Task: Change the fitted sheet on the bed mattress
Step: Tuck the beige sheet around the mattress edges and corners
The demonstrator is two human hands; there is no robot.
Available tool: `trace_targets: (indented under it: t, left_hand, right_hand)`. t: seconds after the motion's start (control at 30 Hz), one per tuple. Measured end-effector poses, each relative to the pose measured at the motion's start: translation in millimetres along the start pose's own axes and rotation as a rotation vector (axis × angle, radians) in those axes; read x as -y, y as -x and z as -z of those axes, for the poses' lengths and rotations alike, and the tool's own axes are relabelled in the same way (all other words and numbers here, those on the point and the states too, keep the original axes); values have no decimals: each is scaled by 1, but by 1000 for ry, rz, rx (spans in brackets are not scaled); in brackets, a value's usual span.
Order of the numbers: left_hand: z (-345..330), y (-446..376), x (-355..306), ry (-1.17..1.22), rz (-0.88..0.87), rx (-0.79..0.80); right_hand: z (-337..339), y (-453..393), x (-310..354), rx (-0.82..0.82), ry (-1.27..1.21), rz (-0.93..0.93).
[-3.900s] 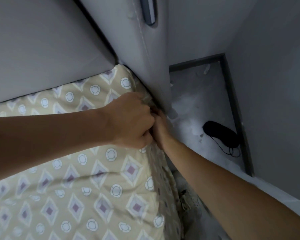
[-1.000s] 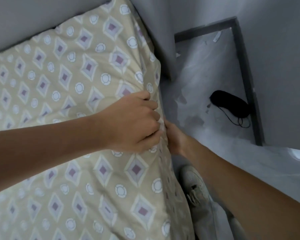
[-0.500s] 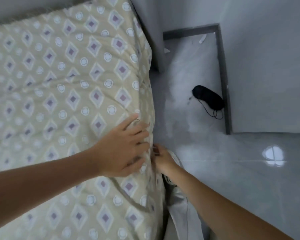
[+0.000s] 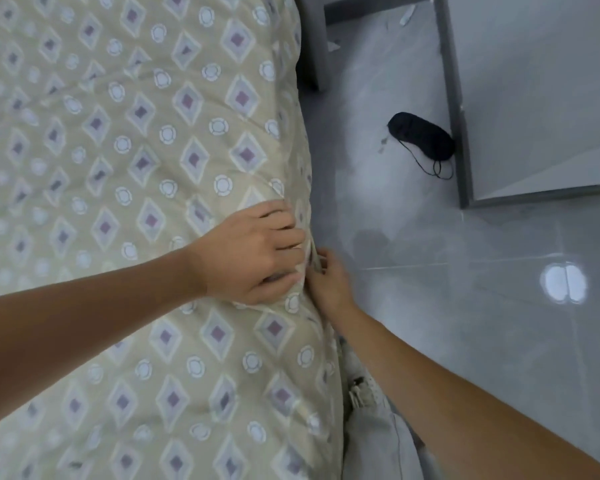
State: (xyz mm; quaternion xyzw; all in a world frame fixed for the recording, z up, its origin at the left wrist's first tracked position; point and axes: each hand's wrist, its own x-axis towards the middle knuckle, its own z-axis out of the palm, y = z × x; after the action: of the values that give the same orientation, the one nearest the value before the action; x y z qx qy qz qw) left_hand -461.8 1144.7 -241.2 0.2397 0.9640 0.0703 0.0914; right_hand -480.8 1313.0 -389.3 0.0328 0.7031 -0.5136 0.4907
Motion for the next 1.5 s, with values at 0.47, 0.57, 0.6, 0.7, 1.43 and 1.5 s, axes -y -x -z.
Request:
trace_targets:
  t: [0.47,0.57,0.6,0.7,1.43,1.5]
  left_hand:
    - [37,-12,-7,-101,27,135]
    - [32,-11,-7,-108,42,132]
    - [30,-11,-5,-115,30,124]
    - [28,-10,-3,-113,29,77]
    - [-25,68,-195,101,190,201]
    - [-39,71,-202,92,217,138]
  right_hand:
    - [5,2,20,449,-577,-346]
    - [0,-11,24,551,-562,-425]
    - [-3,-12,25,550,-550,-418]
    - [-15,-23,18,553,-521,-430]
    - [36,116,-99,312,33,-175]
    - [35,121,-116,278,73,-146]
